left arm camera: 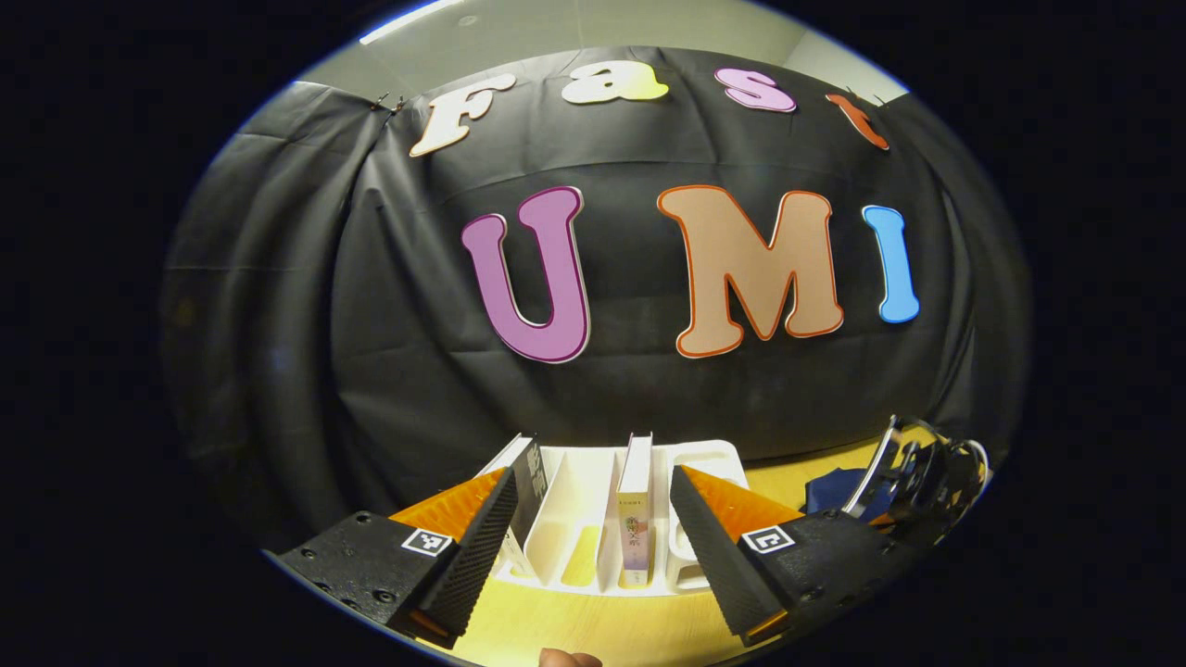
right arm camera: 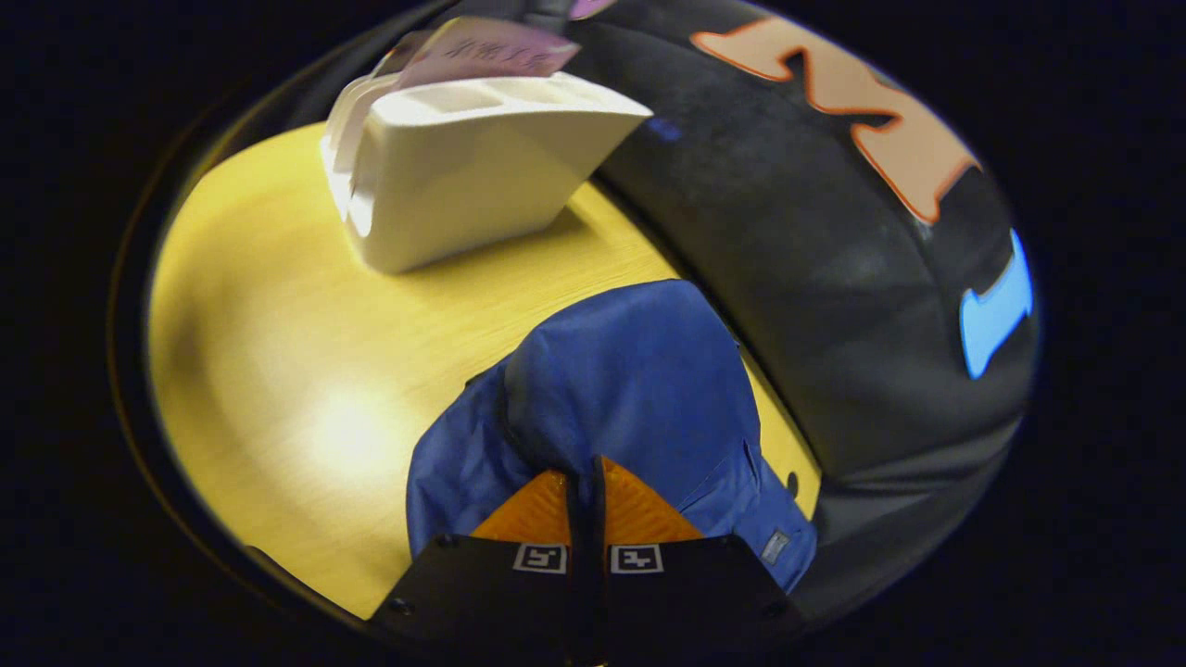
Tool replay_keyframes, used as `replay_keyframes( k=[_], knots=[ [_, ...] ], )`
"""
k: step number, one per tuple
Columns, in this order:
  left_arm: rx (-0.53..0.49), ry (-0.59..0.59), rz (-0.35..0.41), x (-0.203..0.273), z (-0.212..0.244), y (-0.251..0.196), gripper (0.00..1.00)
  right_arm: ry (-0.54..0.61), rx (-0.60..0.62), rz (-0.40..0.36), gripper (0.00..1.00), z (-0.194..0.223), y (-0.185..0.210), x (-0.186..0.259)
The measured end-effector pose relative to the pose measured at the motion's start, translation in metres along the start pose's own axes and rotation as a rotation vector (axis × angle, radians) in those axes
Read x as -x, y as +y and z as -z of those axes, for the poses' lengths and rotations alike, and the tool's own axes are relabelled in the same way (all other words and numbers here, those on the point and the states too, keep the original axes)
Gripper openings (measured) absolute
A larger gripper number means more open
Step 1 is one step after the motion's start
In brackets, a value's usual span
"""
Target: Open the schoolbag, grab two books from the bookshelf and put them into the schoolbag.
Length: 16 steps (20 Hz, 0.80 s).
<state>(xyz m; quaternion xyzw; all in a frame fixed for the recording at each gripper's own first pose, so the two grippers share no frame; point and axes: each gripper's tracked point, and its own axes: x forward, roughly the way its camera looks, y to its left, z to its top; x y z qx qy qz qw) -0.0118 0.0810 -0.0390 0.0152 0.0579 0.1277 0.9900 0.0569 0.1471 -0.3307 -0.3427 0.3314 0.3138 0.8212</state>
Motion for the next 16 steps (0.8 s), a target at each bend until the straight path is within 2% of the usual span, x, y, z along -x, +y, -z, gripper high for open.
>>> replay_keyframes(
  k=[2,4,5,7,8,10,14,16],
  knots=[
    [0.004,0.007,0.006,-0.001,0.002,-0.002,1.0,-0.03,-0.074,-0.006,0.06,-0.007,-0.009,0.009],
    [0.004,0.011,0.011,-0.005,0.003,-0.004,1.0,-0.059,-0.159,-0.012,0.06,-0.014,-0.02,0.02],
    [0.004,0.012,0.013,-0.007,0.004,-0.005,0.97,-0.072,-0.214,-0.018,0.06,-0.018,-0.026,0.025],
    [-0.002,0.017,0.017,-0.01,0.004,-0.006,1.0,-0.102,-0.333,-0.024,0.07,-0.023,-0.041,0.036],
    [-0.004,0.019,0.021,-0.011,0.005,-0.007,0.97,-0.122,-0.401,-0.023,0.07,-0.022,-0.052,0.042],
    [-0.011,0.02,0.027,-0.016,0.006,-0.009,1.0,-0.16,-0.546,-0.028,0.03,-0.023,-0.073,0.054],
    [-0.016,0.027,0.038,-0.024,0.008,-0.014,1.0,-0.253,-0.901,-0.048,0.03,-0.006,-0.111,0.071],
    [-0.022,0.031,0.039,-0.027,0.011,-0.015,0.97,-0.293,-1.039,-0.05,0.01,0.002,-0.124,0.075]
  ],
)
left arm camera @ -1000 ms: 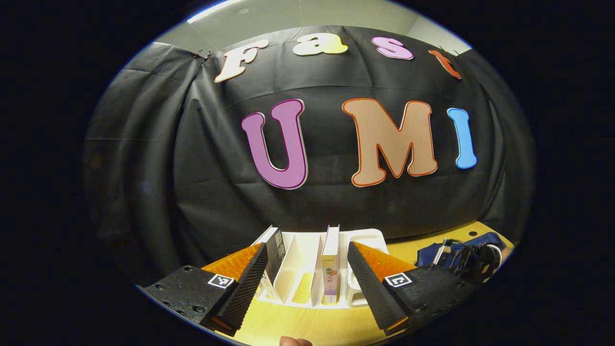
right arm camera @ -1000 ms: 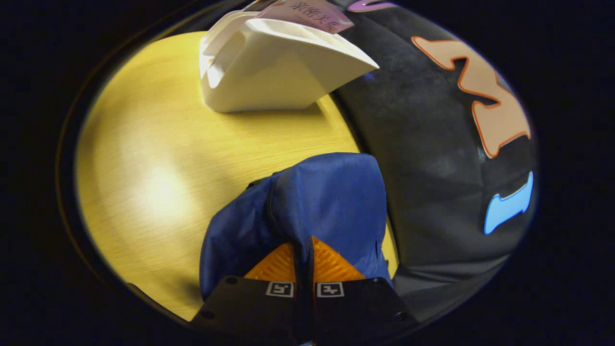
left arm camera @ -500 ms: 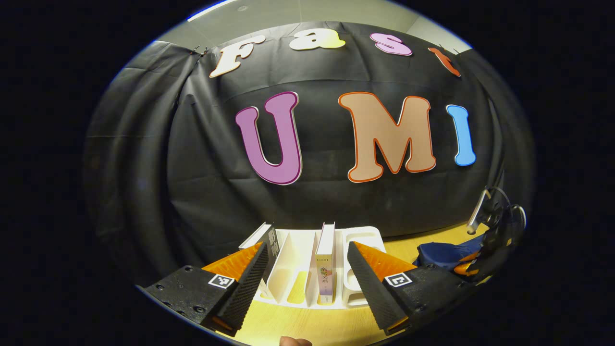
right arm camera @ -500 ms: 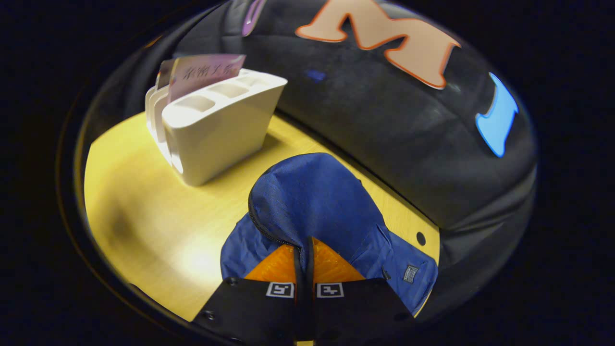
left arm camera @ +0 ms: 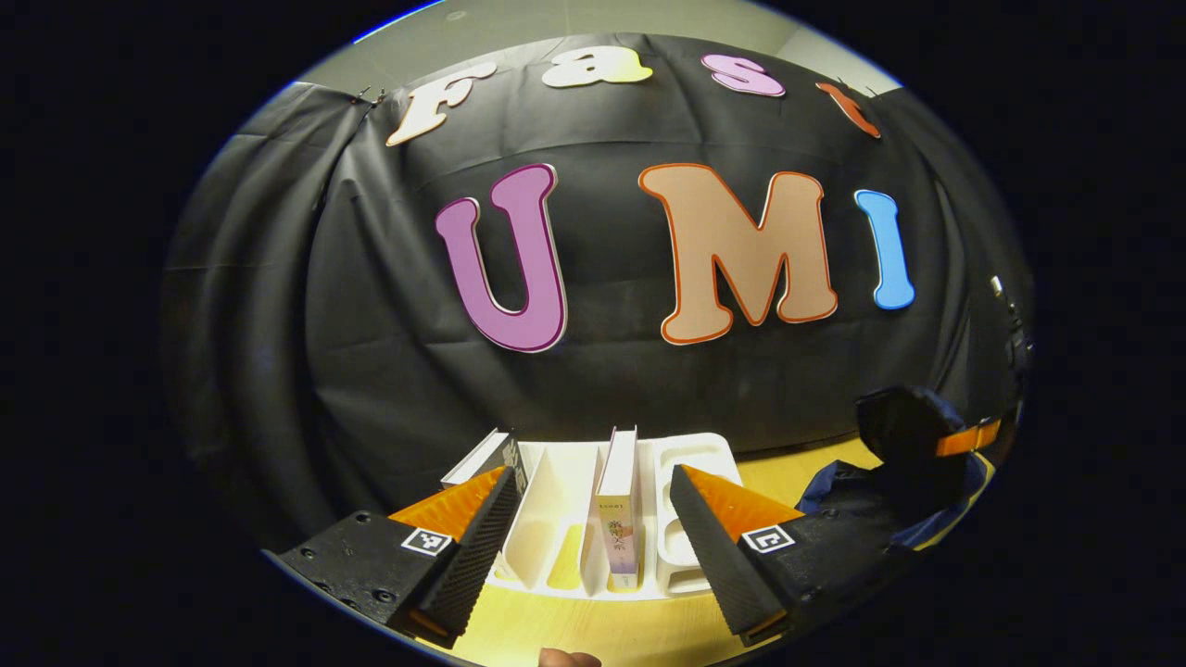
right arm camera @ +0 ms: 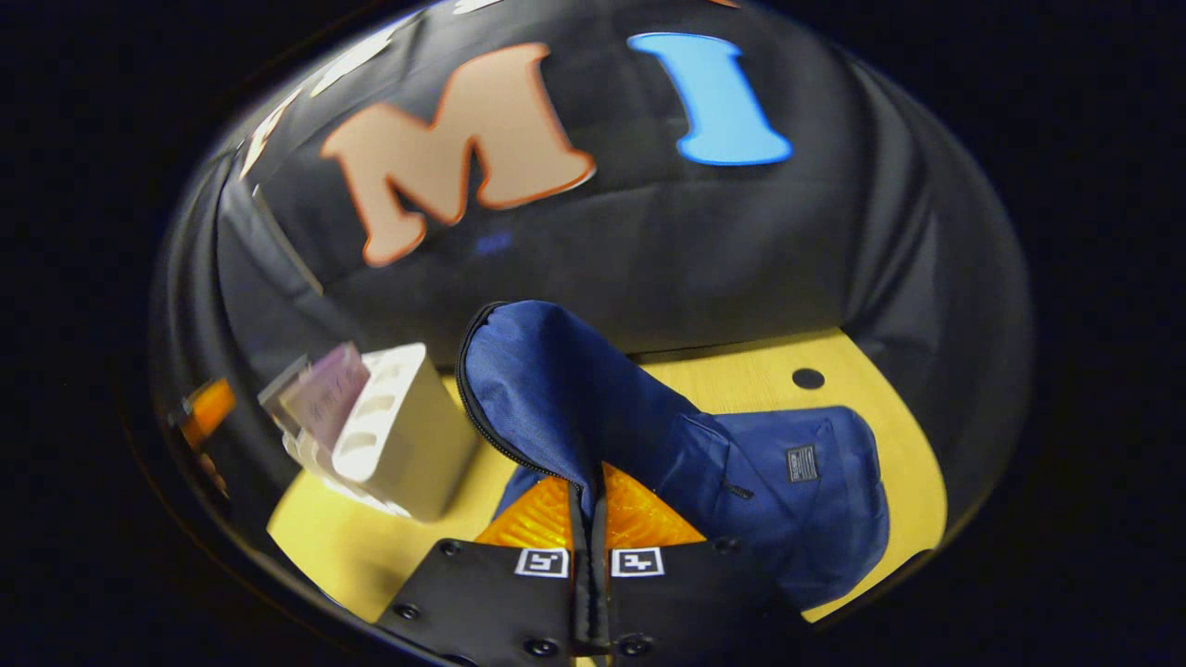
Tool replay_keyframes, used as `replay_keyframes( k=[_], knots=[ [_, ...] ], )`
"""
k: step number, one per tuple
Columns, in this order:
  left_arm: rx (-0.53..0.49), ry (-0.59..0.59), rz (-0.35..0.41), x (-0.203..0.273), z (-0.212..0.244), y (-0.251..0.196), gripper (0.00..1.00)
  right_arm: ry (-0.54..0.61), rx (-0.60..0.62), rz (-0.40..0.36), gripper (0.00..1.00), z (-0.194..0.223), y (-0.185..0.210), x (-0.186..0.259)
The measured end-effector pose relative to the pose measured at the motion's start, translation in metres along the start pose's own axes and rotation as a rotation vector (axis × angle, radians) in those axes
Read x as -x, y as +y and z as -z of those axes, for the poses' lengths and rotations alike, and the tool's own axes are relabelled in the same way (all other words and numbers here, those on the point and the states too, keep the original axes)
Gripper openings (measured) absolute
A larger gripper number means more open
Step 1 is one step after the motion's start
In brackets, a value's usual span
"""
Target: Open the schoolbag, grab two books from the bookshelf and put them into the schoolbag.
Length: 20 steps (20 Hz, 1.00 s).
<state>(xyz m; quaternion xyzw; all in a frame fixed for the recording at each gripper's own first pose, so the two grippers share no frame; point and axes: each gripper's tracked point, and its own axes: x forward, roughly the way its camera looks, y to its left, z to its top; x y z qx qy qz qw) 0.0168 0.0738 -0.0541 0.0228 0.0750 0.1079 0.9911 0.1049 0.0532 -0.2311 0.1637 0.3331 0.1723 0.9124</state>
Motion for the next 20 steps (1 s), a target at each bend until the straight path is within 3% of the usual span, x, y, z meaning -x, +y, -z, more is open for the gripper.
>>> replay_keyframes(
  k=[4,9,14,20],
  knots=[
    [-0.017,0.016,0.003,-0.01,0.006,0.0,1.0,-0.085,-0.21,-0.001,0.03,-0.018,-0.019,0.016],
    [-0.047,0.047,0.014,-0.031,0.018,0.0,0.97,-0.169,-0.49,0.003,0.04,-0.024,-0.039,0.028],
    [-0.049,0.136,0.056,-0.061,0.039,-0.011,0.97,-0.219,-0.534,0.029,0.03,-0.027,-0.043,0.031],
    [-0.001,0.325,0.105,-0.101,0.071,-0.015,0.97,-0.226,-0.527,0.038,0.03,-0.025,-0.046,0.033]
  ],
)
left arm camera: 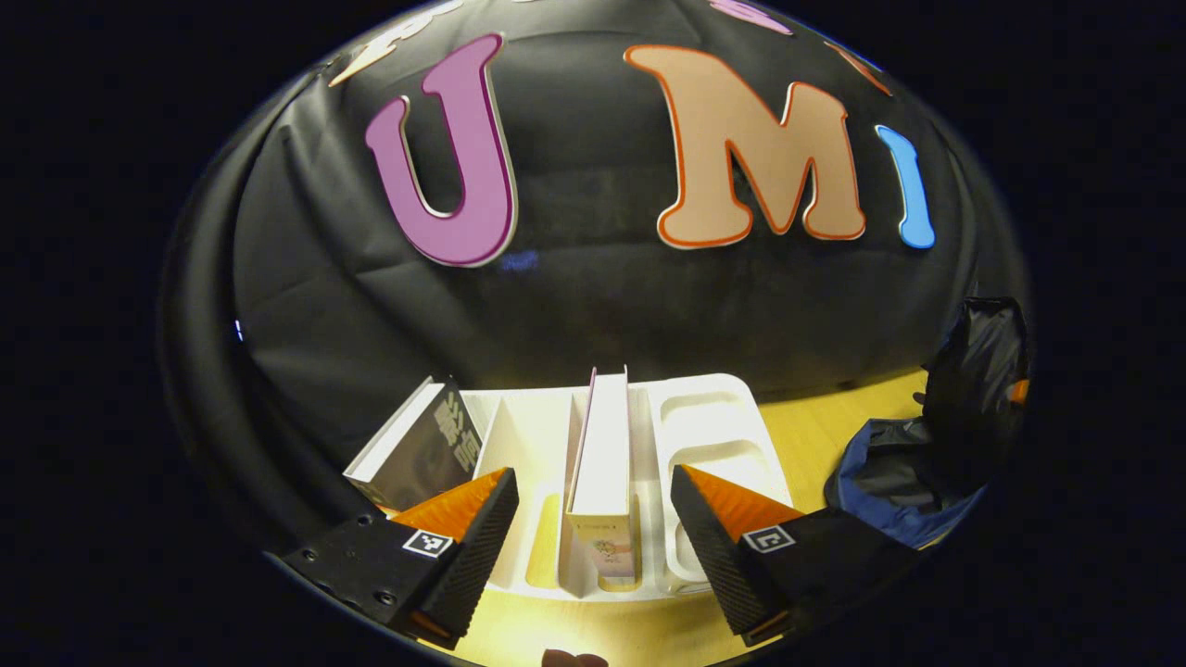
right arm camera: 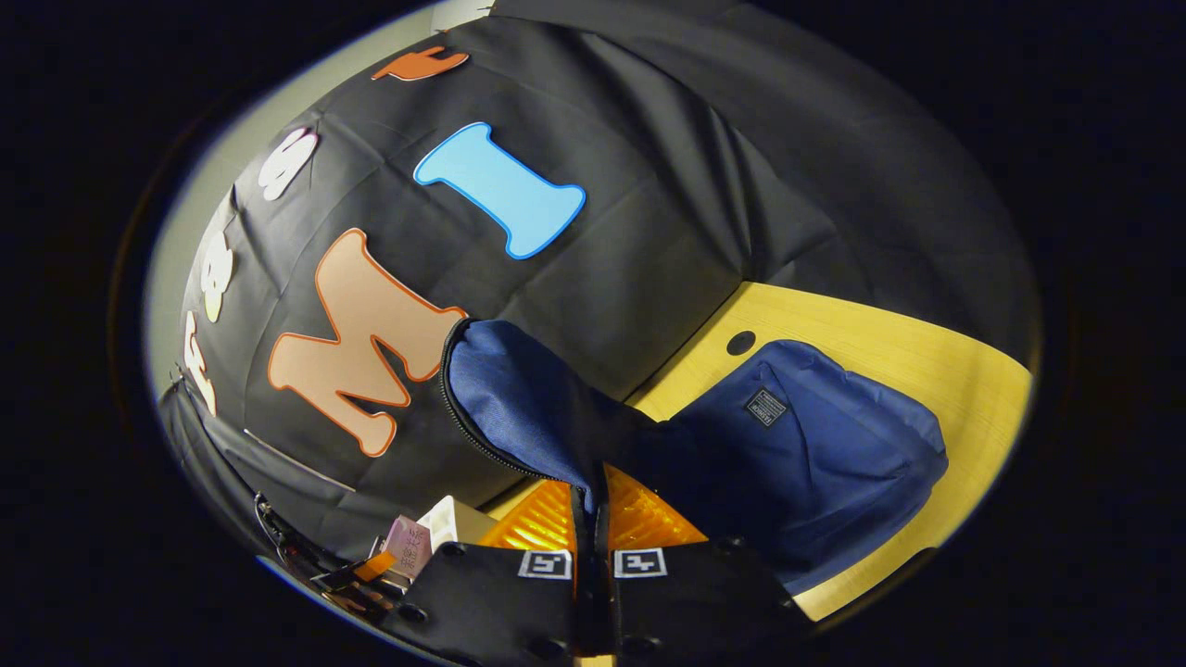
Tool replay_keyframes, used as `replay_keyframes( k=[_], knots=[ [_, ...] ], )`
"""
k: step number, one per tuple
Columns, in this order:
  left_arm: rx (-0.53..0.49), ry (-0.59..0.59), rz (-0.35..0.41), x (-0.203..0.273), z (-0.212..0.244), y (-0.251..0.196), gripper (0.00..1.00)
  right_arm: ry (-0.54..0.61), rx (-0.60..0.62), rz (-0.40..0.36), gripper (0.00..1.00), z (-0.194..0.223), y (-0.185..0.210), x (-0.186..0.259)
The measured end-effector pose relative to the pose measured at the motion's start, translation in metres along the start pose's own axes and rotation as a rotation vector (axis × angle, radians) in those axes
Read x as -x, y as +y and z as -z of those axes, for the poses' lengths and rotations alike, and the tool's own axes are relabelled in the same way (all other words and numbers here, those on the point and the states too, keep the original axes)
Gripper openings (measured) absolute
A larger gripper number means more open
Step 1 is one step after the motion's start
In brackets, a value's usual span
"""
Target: Open the schoolbag, grab two books from the bookshelf and put them into the schoolbag.
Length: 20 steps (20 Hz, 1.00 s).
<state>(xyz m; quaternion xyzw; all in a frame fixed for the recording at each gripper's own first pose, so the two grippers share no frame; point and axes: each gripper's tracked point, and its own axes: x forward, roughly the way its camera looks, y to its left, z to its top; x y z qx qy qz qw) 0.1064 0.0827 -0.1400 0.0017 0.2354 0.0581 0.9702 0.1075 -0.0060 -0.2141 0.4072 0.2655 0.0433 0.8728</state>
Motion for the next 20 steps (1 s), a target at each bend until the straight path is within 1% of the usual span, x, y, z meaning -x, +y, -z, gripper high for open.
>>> replay_keyframes(
  k=[2,5,7,10,12,14,15,16,17,18,19,20],
  knots=[
    [0.004,0.1,0.016,-0.013,0.012,0.0,0.96,0.002,-0.004,0.005,0.02,0.0,0.001,0.001],
    [0.011,0.204,0.055,-0.026,0.015,-0.002,0.95,0.001,0.006,0.004,0.03,-0.001,-0.002,0.002],
    [-0.017,0.263,0.083,-0.035,0.013,-0.003,0.94,0.001,0.009,0.002,0.03,-0.001,-0.005,0.002],
    [-0.042,0.423,0.113,-0.043,0.03,-0.006,0.93,0.0,-0.01,-0.001,0.03,-0.003,-0.003,0.004],
    [-0.056,0.484,0.107,-0.048,0.036,-0.001,0.91,-0.001,-0.013,-0.002,0.03,-0.005,-0.005,0.005],
    [-0.06,0.514,0.112,-0.056,0.04,0.001,0.9,-0.002,-0.014,-0.002,0.03,-0.008,-0.007,0.006],
    [-0.062,0.536,0.132,-0.057,0.042,-0.001,0.9,-0.004,-0.019,-0.003,0.03,-0.009,-0.007,0.006],
    [-0.07,0.556,0.136,-0.057,0.045,-0.001,0.89,-0.003,-0.023,-0.003,0.03,-0.008,-0.009,0.007],
    [-0.077,0.57,0.131,-0.058,0.048,0.001,0.8,-0.002,-0.022,-0.002,0.03,-0.009,-0.009,0.007],
    [-0.081,0.597,0.129,-0.054,0.049,0.0,0.61,-0.001,-0.02,-0.003,0.03,-0.009,-0.009,0.006],
    [-0.073,0.618,0.153,-0.051,0.049,-0.004,0.42,0.001,-0.016,-0.003,0.03,-0.01,-0.01,0.005],
    [-0.064,0.632,0.173,-0.051,0.051,-0.011,0.39,0.003,-0.01,-0.003,0.03,-0.009,-0.01,0.005]
  ],
)
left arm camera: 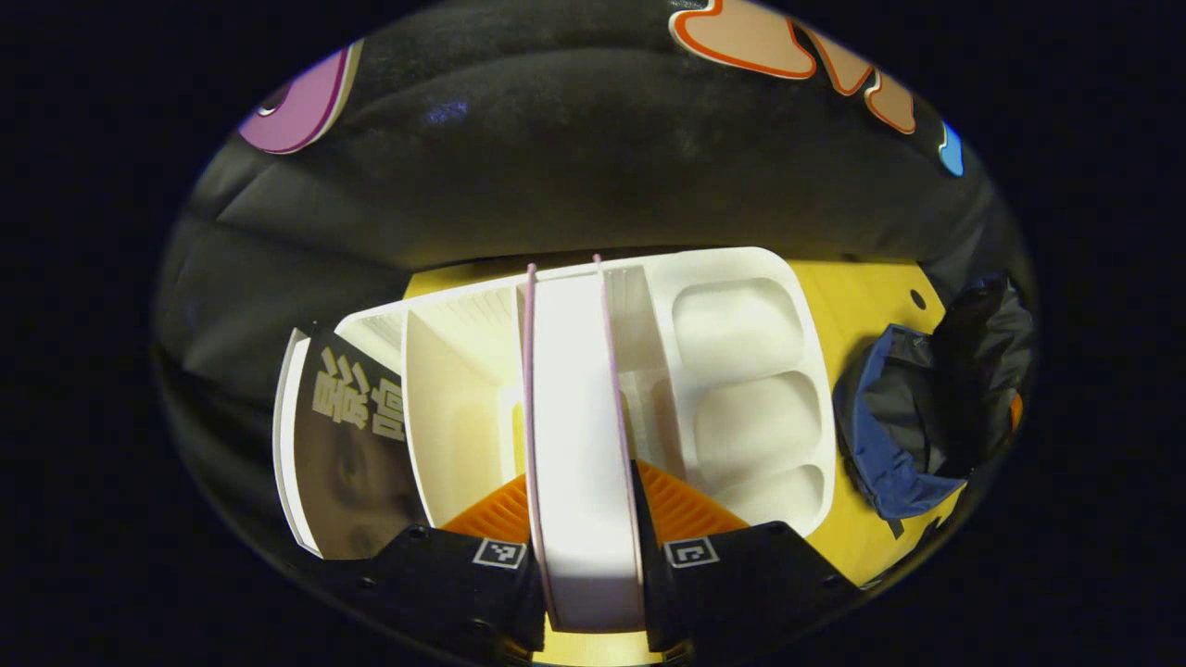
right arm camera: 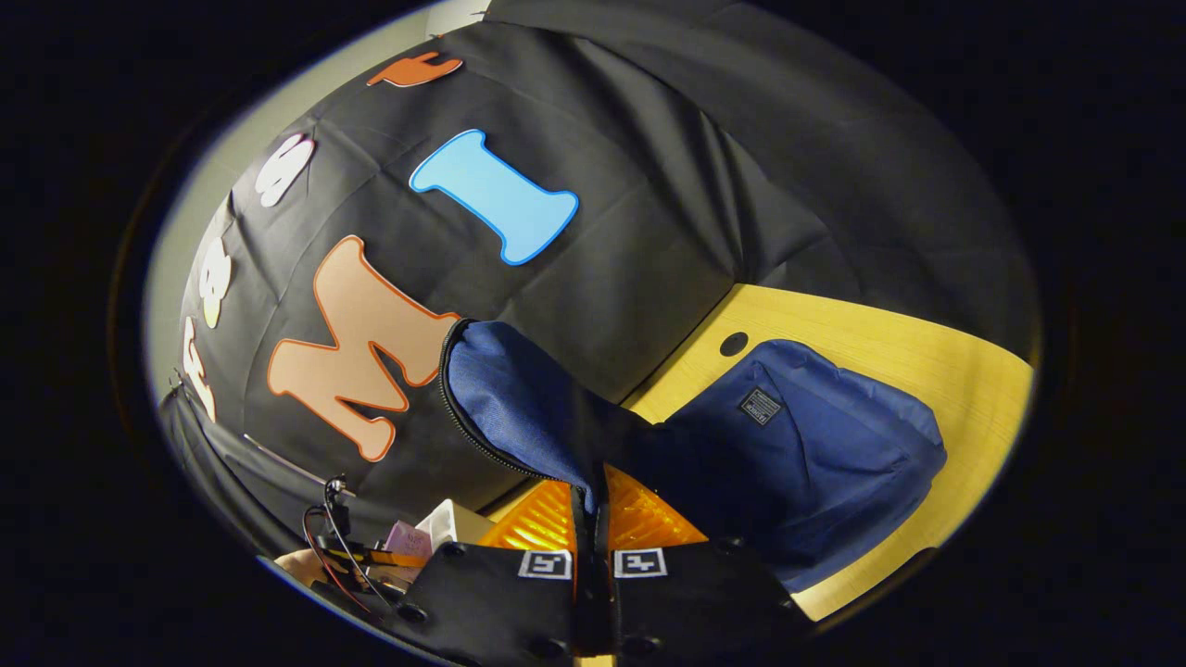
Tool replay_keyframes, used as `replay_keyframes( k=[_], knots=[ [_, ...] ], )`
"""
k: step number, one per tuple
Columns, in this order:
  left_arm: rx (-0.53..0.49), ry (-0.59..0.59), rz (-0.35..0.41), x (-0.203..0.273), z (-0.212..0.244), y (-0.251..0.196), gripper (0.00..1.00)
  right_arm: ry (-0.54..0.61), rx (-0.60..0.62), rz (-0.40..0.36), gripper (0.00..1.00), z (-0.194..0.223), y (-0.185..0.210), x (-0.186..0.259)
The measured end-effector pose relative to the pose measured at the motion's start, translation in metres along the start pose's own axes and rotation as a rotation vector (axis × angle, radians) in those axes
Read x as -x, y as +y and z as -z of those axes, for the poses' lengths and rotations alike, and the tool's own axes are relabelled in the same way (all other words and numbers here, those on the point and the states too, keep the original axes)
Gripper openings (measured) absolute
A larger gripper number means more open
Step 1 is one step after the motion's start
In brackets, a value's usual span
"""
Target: Open the schoolbag, grab two books from the bookshelf and put them into the schoolbag.
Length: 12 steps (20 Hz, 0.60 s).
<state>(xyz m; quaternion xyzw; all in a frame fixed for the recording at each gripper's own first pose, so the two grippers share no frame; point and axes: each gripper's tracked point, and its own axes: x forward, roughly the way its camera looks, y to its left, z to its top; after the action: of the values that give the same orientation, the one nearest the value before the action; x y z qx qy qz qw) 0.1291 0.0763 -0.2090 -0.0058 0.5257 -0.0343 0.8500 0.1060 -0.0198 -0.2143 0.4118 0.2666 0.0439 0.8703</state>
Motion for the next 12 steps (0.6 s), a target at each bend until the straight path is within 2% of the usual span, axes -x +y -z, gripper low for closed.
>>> replay_keyframes(
  k=[1,7,12],
  knots=[
    [-0.006,0.011,0.001,0.001,0.001,0.0,0.36,0.002,0.004,-0.001,0.03,0.0,0.0,0.0],
    [-0.025,0.0,0.006,0.015,0.0,0.004,0.36,0.003,-0.002,-0.001,0.03,-0.004,-0.002,-0.001],
    [-0.026,-0.056,0.026,0.046,-0.002,0.014,0.35,0.008,0.004,0.0,0.03,-0.002,-0.001,-0.002]
  ],
)
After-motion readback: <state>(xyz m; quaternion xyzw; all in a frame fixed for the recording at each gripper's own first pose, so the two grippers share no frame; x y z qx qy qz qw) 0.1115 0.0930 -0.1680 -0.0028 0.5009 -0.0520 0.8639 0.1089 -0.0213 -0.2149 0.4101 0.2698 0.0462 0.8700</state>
